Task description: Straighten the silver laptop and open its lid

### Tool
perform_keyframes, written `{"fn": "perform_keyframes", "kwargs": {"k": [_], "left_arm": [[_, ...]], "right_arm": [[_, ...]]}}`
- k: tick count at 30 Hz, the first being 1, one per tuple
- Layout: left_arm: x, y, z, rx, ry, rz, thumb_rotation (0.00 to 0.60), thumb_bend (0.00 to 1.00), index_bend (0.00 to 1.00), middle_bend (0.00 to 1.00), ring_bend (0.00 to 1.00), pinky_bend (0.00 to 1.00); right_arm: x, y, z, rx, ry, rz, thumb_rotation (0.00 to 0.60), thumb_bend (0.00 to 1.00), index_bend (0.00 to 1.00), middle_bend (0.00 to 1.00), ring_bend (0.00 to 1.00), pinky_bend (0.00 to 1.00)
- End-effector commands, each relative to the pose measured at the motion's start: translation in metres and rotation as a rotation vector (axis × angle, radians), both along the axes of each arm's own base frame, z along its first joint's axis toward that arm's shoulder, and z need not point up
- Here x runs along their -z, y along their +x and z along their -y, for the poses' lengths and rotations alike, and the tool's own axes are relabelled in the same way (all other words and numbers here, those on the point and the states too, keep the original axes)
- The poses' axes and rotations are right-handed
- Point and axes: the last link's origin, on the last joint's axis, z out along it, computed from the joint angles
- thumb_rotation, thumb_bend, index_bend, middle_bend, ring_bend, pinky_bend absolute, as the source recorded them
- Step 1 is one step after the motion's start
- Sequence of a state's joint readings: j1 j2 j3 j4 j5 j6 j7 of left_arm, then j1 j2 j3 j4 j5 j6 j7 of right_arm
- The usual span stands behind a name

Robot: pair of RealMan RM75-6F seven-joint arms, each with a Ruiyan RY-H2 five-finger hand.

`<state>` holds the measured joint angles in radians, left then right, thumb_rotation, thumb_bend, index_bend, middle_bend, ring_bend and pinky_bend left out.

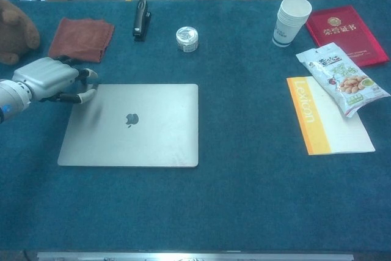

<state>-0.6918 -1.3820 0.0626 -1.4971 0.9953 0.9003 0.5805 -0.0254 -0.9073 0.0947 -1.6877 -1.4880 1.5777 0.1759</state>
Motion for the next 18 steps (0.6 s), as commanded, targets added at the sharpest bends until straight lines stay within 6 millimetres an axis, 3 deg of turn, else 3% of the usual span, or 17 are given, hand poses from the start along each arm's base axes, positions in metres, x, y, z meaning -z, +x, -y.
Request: {"fn": "perform_keyframes", "kwargs": {"k": [1,6,7,11,13,18], "left_arm": [[-0.004,0.001,-0.001,0.005,0.018,0.007,0.000,0.36,0.11,0.25,0.00,0.00],[-0.021,0.002,-0.003,0.035,0.109,0.085,0.004,0.36,0.07,0.20,0.00,0.00],[-0.025,0.001,-0.003,0.044,0.125,0.101,0.036,0.36,0.07,0.19,0.00,0.00],[-0.045,-0.006,0.000,0.105,0.185,0.130,0.237,0.34,0.04,0.17,0.00,0.00],[-0.054,-0.010,0.003,0.140,0.209,0.148,0.360,0.29,0.04,0.16,0.00,0.00],[-0.067,-0.018,0.013,0.232,0.229,0.186,0.569,0.18,0.03,0.13,0.00,0.00]], "right_arm": [[0.001,0.000,0.001,-0.004,0.003,0.003,0.600,0.27,0.00,0.02,0.00,0.06],[0.003,0.001,0.002,-0.008,0.005,0.008,0.600,0.27,0.00,0.02,0.00,0.06],[0.003,0.000,0.002,-0.007,0.006,0.008,0.600,0.27,0.00,0.02,0.00,0.06],[0.003,0.000,0.003,-0.007,0.007,0.007,0.600,0.27,0.00,0.02,0.00,0.06],[0.004,-0.001,0.003,-0.004,0.008,0.007,0.600,0.27,0.00,0.02,0.00,0.06],[0.006,-0.001,0.004,-0.004,0.015,0.004,0.600,0.27,0.00,0.02,0.00,0.06]]}}
